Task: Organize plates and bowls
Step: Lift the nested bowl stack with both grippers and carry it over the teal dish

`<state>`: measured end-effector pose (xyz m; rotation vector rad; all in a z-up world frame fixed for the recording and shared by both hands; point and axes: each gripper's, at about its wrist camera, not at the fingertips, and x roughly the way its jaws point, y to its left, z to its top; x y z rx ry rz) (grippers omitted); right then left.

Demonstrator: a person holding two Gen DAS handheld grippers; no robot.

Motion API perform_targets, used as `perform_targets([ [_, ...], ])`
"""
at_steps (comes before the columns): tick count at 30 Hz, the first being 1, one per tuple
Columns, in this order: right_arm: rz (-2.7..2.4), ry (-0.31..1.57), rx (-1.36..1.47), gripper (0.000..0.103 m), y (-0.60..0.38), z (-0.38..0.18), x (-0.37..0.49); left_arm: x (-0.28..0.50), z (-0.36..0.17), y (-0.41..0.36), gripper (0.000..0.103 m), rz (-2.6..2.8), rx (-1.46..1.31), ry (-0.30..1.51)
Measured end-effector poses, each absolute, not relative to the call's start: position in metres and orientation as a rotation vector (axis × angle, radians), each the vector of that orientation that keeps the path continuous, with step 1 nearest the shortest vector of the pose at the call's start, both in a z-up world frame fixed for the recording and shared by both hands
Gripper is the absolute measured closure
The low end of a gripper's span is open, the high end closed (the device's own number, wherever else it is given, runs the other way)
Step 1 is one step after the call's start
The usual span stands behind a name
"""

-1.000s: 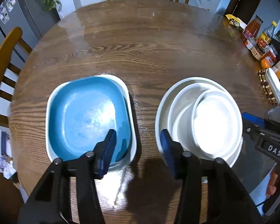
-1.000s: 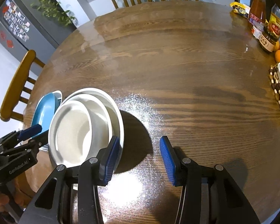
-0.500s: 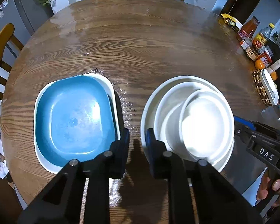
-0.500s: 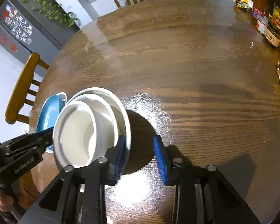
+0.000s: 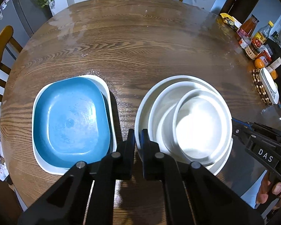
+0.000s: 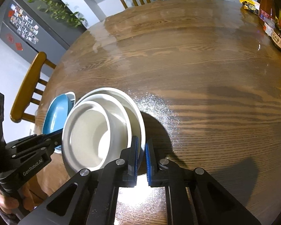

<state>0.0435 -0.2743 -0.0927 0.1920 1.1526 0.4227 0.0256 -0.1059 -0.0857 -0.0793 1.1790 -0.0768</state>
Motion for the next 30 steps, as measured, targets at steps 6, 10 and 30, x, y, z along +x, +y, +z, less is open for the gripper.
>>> perform_targets([
  [6,0.416,1.149,0.188,0.093,-0.2730,-0.0926,0.0448,0.0257,-0.0862,-0.1066,0.101,-0.072,-0.078,1.175],
  [10,0.415,1.151,0.193,0.093,-0.2715,-0.0926,0.0447,0.0250,-0.0861,-0.1074,0.101,-0.069,-0.077,1.171],
  [30,0.410,1.143,0.198,0.093,-0.2715,-0.0912,0.0435,0.0217,-0.0819,-0.1092,0.101,-0.066,-0.055,1.153],
])
